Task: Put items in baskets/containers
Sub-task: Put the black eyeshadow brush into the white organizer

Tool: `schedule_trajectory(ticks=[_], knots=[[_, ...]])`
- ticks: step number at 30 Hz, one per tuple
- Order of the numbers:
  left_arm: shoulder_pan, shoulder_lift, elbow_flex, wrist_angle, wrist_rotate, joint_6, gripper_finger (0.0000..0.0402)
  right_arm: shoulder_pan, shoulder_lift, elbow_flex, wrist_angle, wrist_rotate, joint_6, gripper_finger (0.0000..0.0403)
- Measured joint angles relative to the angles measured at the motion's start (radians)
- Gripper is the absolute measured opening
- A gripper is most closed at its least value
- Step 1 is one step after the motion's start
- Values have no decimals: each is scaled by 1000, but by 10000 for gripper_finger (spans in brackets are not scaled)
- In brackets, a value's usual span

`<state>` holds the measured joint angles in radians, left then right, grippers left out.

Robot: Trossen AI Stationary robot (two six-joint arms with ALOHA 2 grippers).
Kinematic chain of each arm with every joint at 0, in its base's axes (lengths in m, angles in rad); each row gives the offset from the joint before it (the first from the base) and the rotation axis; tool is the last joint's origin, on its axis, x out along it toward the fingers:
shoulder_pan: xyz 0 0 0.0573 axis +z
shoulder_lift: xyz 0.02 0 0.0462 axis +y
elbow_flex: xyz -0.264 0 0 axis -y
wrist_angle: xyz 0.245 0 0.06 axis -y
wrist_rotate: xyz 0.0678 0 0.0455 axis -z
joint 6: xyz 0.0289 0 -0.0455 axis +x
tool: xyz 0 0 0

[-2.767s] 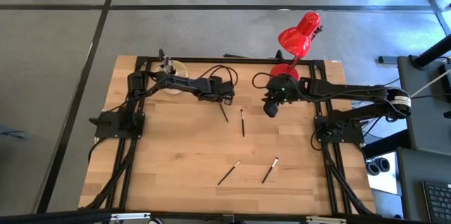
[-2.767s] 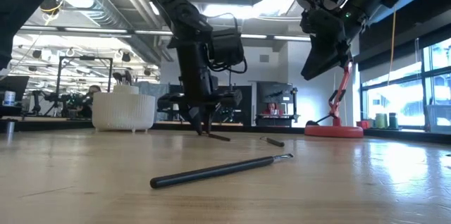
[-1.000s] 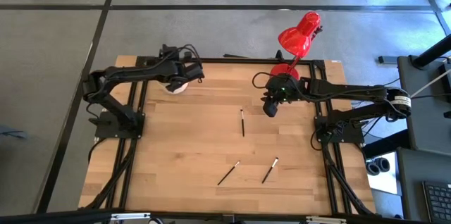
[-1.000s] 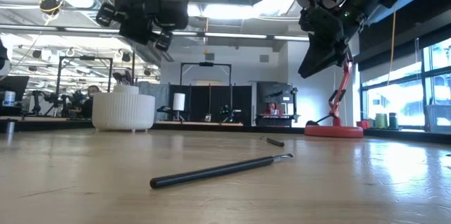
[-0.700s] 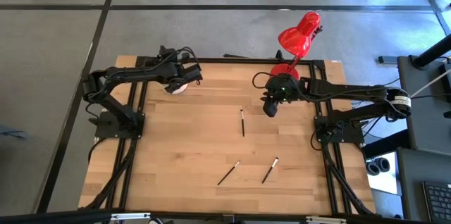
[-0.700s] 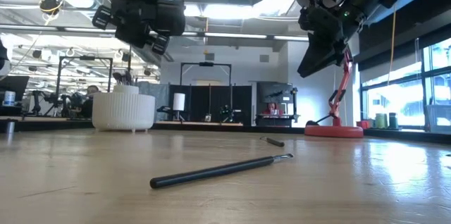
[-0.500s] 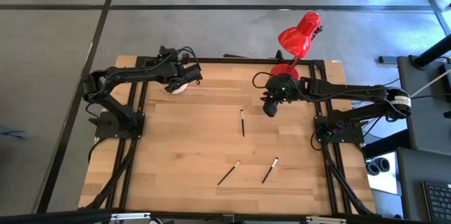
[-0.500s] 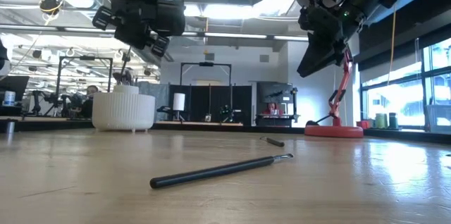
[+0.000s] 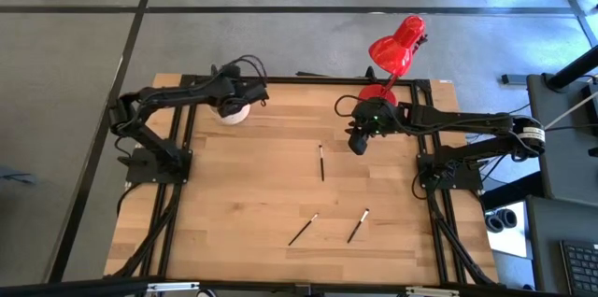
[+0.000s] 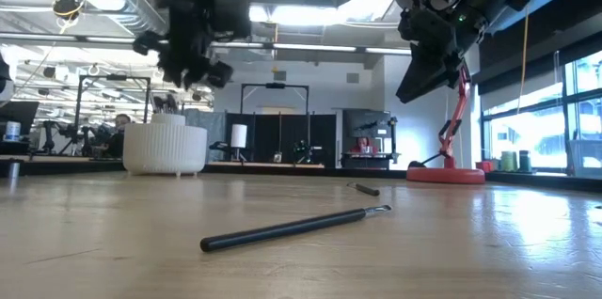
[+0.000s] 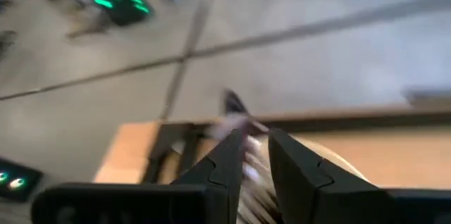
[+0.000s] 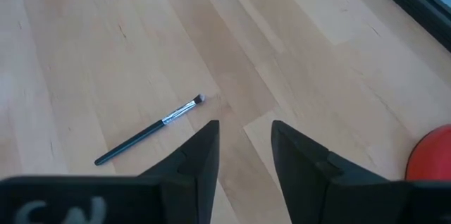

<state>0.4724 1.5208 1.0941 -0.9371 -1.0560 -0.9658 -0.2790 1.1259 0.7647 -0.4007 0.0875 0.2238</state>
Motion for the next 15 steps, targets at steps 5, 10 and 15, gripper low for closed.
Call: schedule_trajectory(ticks=[5, 10, 15], knots=[[-76, -2, 111, 25, 310, 259, 64, 0, 0, 0, 0, 0, 0, 129], [-233, 25, 121, 255, 644, 353, 59, 0, 0, 0, -16, 0, -14, 129], [-425, 189, 116, 513, 793, 330, 60, 0, -17, 0, -24, 86, 18, 129]])
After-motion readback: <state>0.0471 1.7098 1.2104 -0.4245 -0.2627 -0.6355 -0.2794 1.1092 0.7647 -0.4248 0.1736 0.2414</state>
